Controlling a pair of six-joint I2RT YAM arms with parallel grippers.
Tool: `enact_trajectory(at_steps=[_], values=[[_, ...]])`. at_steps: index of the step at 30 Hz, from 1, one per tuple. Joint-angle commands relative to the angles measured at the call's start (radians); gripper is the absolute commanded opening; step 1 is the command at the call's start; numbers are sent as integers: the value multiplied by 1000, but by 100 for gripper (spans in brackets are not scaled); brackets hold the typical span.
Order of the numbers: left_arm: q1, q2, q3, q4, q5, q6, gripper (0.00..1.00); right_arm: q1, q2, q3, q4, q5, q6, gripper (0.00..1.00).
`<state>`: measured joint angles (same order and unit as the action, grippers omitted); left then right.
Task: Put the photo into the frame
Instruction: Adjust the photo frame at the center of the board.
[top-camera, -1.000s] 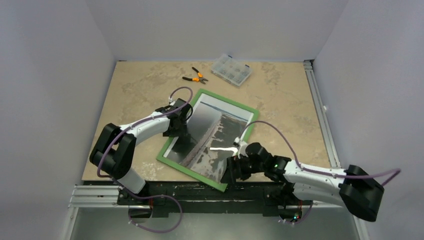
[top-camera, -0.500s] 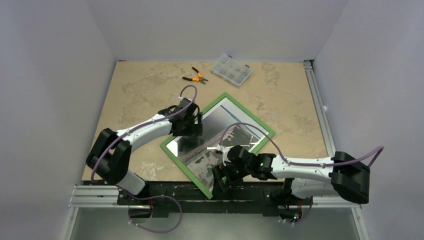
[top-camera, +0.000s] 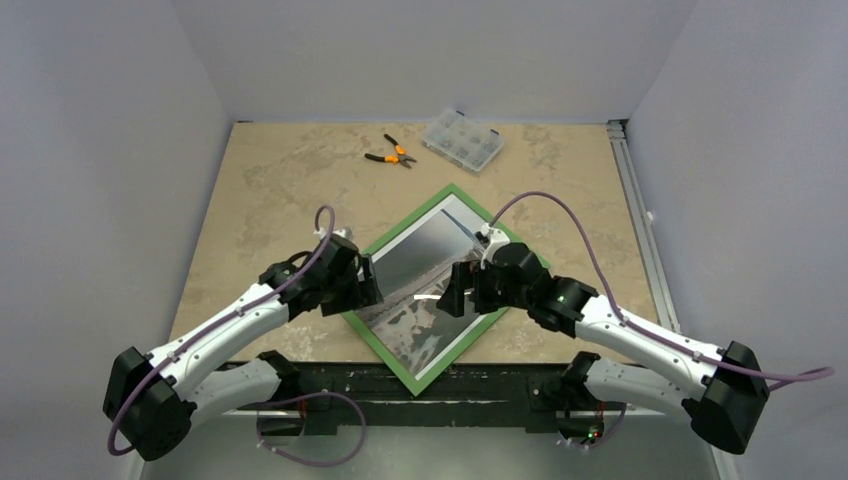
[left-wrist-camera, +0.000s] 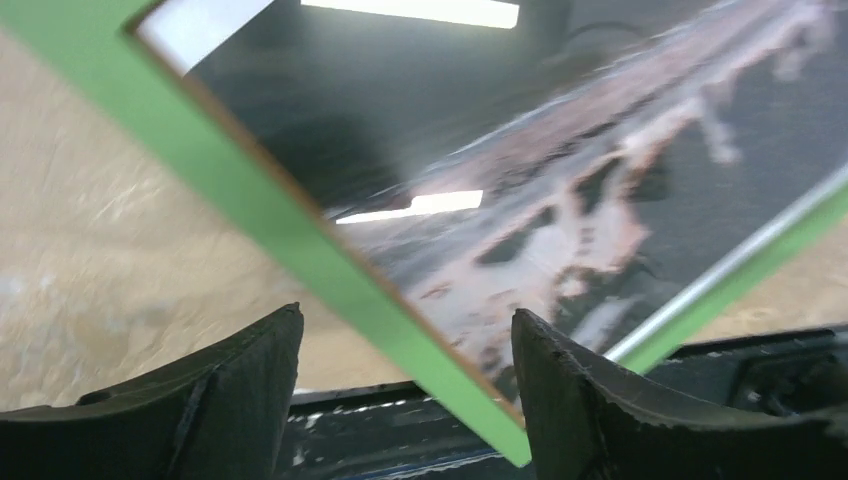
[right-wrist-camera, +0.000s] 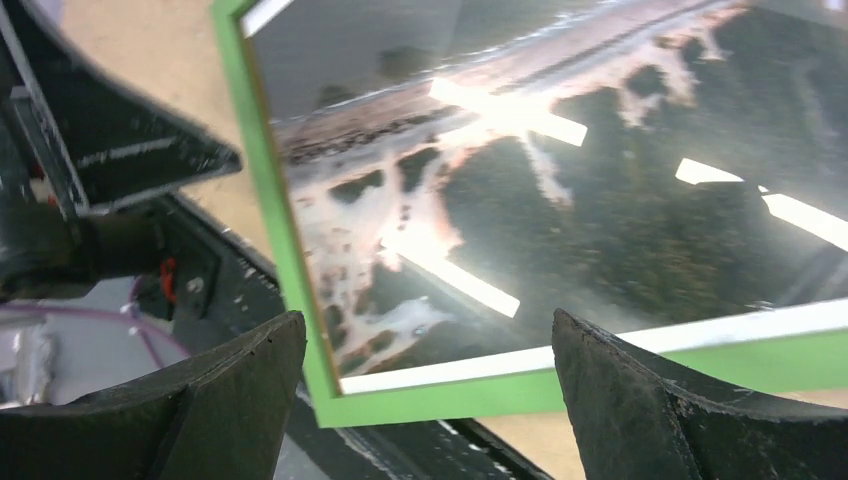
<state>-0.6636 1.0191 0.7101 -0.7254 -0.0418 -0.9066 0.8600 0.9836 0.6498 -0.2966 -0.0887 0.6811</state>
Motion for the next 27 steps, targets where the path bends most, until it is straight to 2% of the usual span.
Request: enact_trajectory(at_steps=[1, 4, 11, 16, 18, 21, 24, 27], values=[[4, -31, -88, -84, -45, -133, 70, -92, 22, 60, -85, 6, -59, 92], [8, -27, -130, -61, -46, -156, 63, -143, 24, 61, -81, -17, -60, 92], [38, 93, -165, 100, 9, -138, 60, -196, 0, 67, -98, -37, -67, 92], [44, 178, -112, 112, -6, -50, 41, -241, -6, 86, -146, -59, -98, 92], [44, 212, -85, 122, -2, 11, 26, -260, -9, 92, -158, -63, -105, 92], [44, 273, -29, 104, -17, 90, 13, -293, -13, 101, -165, -77, -112, 92], [47, 335, 33, 99, -23, 164, 6, -321, -12, 106, -157, -96, -112, 92], [57, 399, 106, 86, -46, 213, 4, -340, -3, 113, -150, -111, -113, 92]])
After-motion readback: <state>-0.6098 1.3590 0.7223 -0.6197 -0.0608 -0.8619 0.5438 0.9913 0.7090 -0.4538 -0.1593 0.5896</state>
